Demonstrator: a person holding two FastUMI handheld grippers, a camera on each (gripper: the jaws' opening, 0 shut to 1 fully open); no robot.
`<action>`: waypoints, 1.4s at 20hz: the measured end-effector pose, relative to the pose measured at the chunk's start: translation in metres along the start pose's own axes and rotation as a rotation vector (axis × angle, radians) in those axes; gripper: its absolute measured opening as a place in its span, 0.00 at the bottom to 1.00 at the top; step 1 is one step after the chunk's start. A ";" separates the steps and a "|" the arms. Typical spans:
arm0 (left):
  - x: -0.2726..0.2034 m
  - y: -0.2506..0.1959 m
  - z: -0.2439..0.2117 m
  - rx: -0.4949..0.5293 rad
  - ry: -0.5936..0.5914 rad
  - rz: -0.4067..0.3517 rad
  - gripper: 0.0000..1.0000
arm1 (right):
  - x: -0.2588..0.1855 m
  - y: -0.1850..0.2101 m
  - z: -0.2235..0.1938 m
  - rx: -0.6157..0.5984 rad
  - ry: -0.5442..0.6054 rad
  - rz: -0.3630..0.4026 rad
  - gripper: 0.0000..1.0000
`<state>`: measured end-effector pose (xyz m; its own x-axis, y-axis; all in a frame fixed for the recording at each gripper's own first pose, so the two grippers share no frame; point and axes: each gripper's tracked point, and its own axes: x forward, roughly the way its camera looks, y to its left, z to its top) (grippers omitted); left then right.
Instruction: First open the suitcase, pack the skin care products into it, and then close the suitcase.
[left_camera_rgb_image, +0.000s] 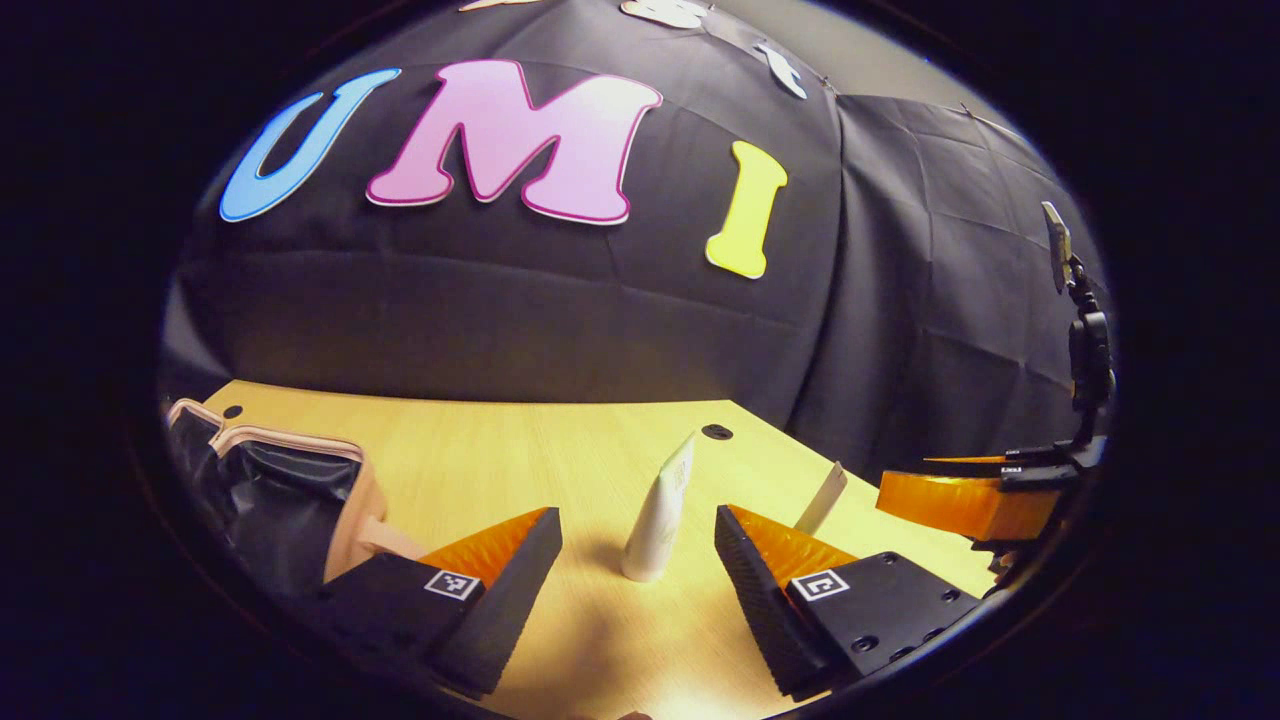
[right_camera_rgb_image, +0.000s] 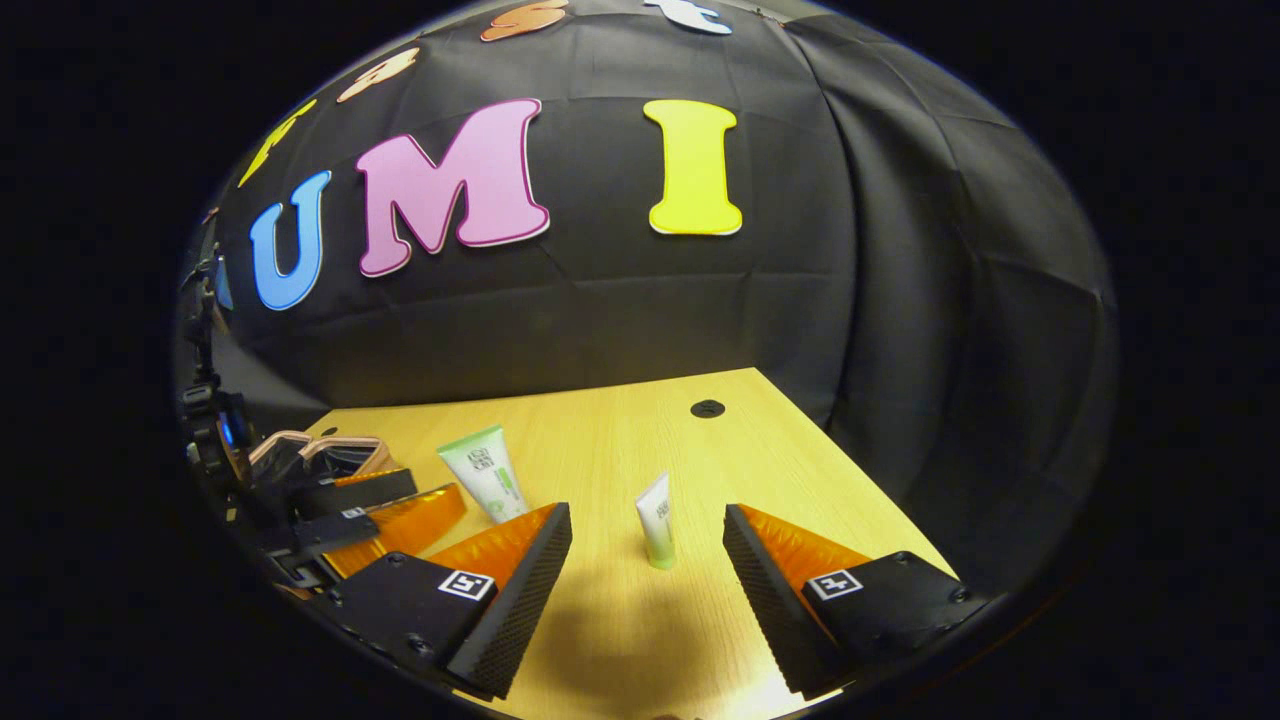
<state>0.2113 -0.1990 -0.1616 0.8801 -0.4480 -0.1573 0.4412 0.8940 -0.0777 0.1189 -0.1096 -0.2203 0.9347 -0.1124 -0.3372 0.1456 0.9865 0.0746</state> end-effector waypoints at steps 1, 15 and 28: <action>0.017 -0.004 -0.008 0.015 0.018 0.000 0.97 | 0.009 -0.003 -0.006 0.007 0.012 0.002 0.97; 0.086 -0.010 -0.042 0.062 0.157 0.062 0.44 | 0.099 -0.002 -0.051 0.054 0.113 0.007 0.97; 0.009 0.045 -0.042 -0.060 0.132 0.198 0.42 | 0.102 0.008 -0.047 -0.055 0.078 0.048 0.24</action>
<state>0.2318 -0.1628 -0.2078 0.9162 -0.2636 -0.3019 0.2479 0.9646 -0.0900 0.2006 -0.1071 -0.2985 0.9116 -0.0578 -0.4070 0.0817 0.9958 0.0415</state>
